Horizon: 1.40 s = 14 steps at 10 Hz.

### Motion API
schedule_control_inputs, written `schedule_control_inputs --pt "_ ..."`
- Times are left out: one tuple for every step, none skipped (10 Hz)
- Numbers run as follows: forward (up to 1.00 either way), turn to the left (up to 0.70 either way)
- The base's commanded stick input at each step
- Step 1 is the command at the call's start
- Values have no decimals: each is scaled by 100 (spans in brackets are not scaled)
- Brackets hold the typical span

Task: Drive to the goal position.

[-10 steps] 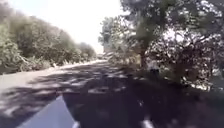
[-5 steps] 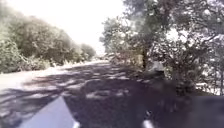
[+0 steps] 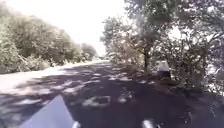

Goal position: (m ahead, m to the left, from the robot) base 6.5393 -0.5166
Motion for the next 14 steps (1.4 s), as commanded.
schedule_control_inputs --pt "50 0" --pt "50 0" --pt "50 25" --pt "50 50" --pt "50 50" --pt "50 12" --pt "50 0" --pt "50 0" --pt "50 0" --pt "50 0" --pt "50 0" --pt "50 0" --pt "50 0" --pt "50 -29"
